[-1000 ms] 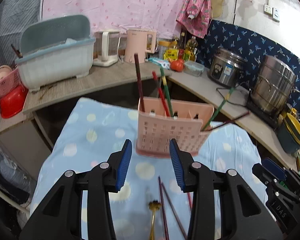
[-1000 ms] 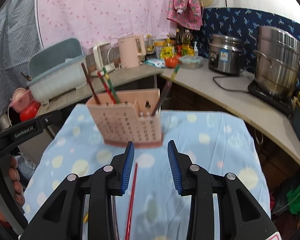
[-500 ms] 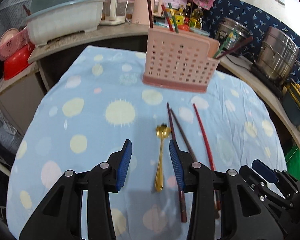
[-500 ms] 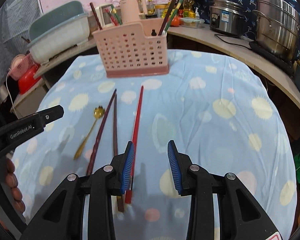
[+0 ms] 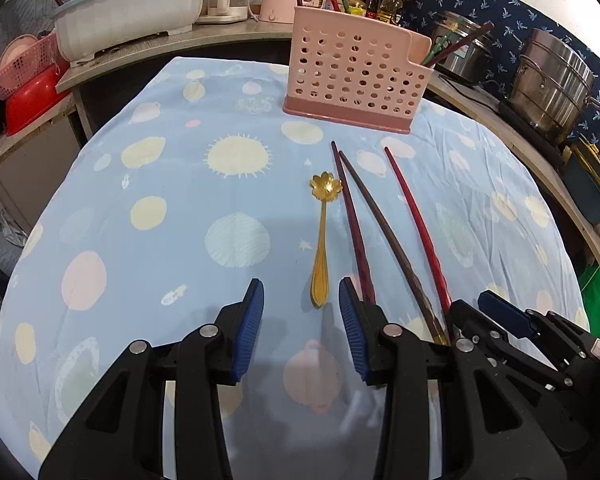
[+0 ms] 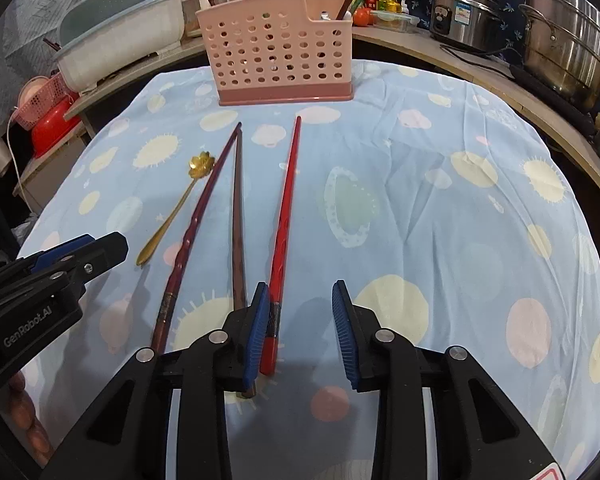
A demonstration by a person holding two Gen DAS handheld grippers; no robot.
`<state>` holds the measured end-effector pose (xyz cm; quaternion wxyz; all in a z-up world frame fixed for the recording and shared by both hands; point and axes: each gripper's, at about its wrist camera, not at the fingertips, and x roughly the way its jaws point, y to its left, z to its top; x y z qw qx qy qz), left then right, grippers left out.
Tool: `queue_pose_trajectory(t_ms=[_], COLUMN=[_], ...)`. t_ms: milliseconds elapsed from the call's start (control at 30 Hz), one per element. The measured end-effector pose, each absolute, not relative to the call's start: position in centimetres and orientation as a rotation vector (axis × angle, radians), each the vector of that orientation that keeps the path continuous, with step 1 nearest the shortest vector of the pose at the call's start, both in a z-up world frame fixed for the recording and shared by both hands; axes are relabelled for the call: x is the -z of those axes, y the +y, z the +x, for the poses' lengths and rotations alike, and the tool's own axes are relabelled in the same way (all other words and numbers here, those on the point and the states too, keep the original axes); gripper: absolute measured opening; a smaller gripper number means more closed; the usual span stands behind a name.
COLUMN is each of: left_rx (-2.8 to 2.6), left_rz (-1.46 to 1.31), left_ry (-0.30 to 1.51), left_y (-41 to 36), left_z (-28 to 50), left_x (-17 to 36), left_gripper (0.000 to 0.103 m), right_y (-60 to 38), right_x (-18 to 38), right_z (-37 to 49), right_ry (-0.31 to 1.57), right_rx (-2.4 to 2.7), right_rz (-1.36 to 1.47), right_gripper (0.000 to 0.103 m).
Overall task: Organize utensils
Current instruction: 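Grasp the red chopstick with the right tool while the left tool grasps a dark red chopstick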
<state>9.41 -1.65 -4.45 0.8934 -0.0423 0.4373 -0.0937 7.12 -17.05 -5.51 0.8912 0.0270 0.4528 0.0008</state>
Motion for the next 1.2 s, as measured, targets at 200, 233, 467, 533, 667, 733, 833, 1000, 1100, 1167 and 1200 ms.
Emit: queue_pose_trajectory(t_ms=[200, 233, 467, 533, 667, 733, 833, 1000, 1100, 1167, 1200], left_rx=[0.202, 0.203, 0.231, 0.241, 0.262, 0.268, 0.278, 0.284, 0.279, 0.273, 0.269], left_rz=[-0.078, -0.077, -0.069, -0.063, -0.058, -0.056, -0.054, -0.039, -0.025, -0.016, -0.013], left_ry=[0.913, 0.914, 0.929, 0.930, 0.932, 0.934, 0.945, 0.955, 0.952, 0.947, 0.944], left_y=[-1.8, -1.9, -2.7, -3.1, -3.9, -4.2, -4.7, -5.5, -5.7, -5.7, -5.7], left_z=[8.9, 8.8, 8.1, 7.9, 7.5, 7.4, 7.4, 7.5, 7.5, 7.4, 7.4], left_x=[5.0, 5.1, 5.5, 5.5, 5.5, 5.6, 5.9, 6.3, 6.6, 6.6, 6.6], left_gripper=[0.037, 0.037, 0.037, 0.037, 0.037, 0.038, 0.038, 0.038, 0.037, 0.035, 0.030], right_y=[-16.8, -16.9, -17.0, -17.4, -18.4, -18.9, -19.6, -20.0, -20.0, -20.0, -20.0], right_x=[5.9, 6.0, 6.2, 6.2, 6.2, 6.2, 6.1, 6.2, 6.2, 6.2, 6.2], right_z=[7.1, 7.2, 6.9, 6.8, 6.0, 5.6, 5.0, 4.4, 4.4, 4.3, 4.3], right_ry=[0.953, 0.956, 0.951, 0.952, 0.951, 0.951, 0.951, 0.950, 0.950, 0.949, 0.949], right_rx=[-0.008, -0.010, -0.012, -0.011, 0.001, 0.007, 0.015, 0.018, 0.018, 0.018, 0.018], right_rz=[0.053, 0.059, 0.056, 0.071, 0.092, 0.106, 0.121, 0.128, 0.127, 0.128, 0.128], right_gripper=[0.018, 0.017, 0.009, 0.007, 0.007, 0.007, 0.007, 0.007, 0.007, 0.007, 0.007])
